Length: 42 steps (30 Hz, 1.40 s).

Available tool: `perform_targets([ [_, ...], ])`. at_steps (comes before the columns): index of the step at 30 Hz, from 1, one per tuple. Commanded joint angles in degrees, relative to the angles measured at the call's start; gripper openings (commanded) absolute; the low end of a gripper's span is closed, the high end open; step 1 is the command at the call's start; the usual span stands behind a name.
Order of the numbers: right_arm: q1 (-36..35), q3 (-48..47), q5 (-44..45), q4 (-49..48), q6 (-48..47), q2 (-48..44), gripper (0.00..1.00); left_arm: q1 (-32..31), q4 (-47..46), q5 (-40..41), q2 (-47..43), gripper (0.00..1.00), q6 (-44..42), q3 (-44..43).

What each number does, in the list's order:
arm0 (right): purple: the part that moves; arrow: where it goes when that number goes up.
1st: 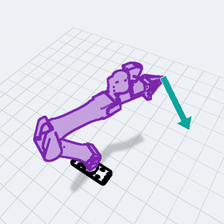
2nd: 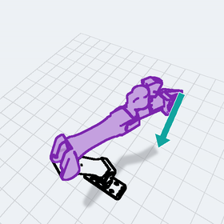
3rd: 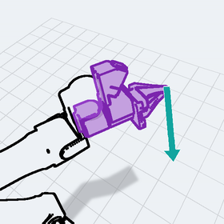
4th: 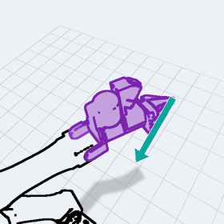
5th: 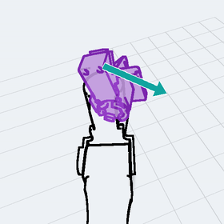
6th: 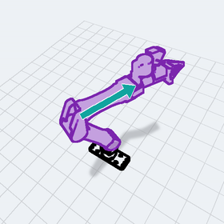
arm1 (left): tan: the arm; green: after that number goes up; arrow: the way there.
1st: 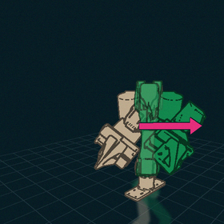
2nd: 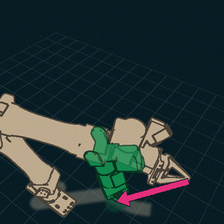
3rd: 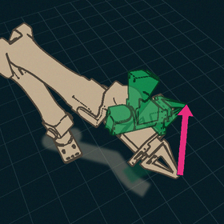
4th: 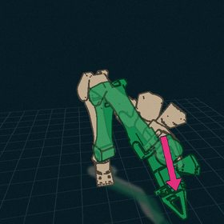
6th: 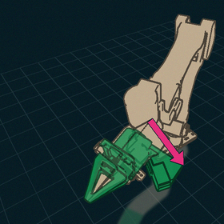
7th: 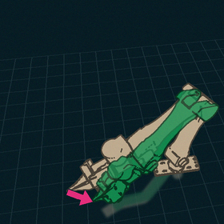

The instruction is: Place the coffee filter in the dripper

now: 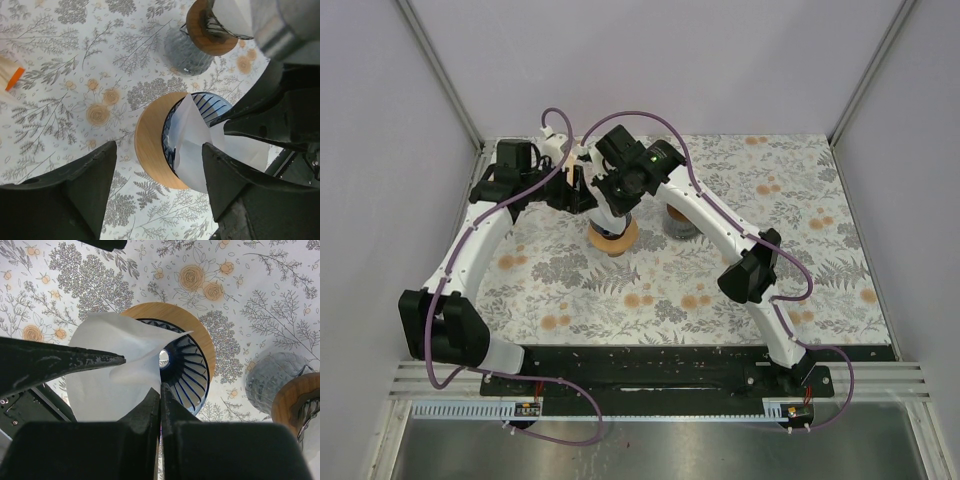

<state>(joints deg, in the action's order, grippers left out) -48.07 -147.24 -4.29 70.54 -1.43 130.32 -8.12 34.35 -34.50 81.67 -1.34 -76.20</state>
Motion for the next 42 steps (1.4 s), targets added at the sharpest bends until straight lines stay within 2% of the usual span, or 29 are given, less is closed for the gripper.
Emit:
perform_targets([
  [1,0.6,0.3,-1.5,-1.4,0.7,-2.5,0.03,2.9,-12.2,-11.7,-2.2,0.73,-2.7,3.8],
  [3,0.6,0.5,-1.8,-1.4,0.8,-2.8,0.04,5.3,-18.5,-15.5,-2.5,0.74,-0.2,6.8],
  [5,0.7,0.5,-1.9,-1.4,0.9,-2.7,0.04,6.7,-21.0,-18.1,-2.8,0.75,0.2,8.2],
  [11,0.9,0.2,-2.0,-1.6,1.1,-3.0,0.09,6.6,-20.0,-17.6,-4.4,0.77,-3.0,10.1],
  [16,0.9,0.2,-1.9,-2.2,1.1,-3.2,0.15,6.4,-19.3,-19.1,-4.8,0.82,-4.4,11.3],
  [19,0.9,0.3,-1.2,-2.1,2.6,-3.5,0.31,5.6,-19.1,-17.8,-5.0,0.83,-4.6,11.6],
  [25,1.0,1.7,0.3,-3.2,2.7,-6.0,0.43,5.5,-17.2,-15.9,-4.8,0.77,-5.7,10.4],
  [35,1.1,10.3,3.9,-8.8,2.5,-11.0,0.59,2.4,-15.9,-9.8,-5.6,0.79,-11.8,9.6],
  [42,1.5,11.3,3.9,-9.2,2.7,-10.6,0.59,2.3,-15.3,-8.7,-4.1,0.79,-11.0,7.0],
])
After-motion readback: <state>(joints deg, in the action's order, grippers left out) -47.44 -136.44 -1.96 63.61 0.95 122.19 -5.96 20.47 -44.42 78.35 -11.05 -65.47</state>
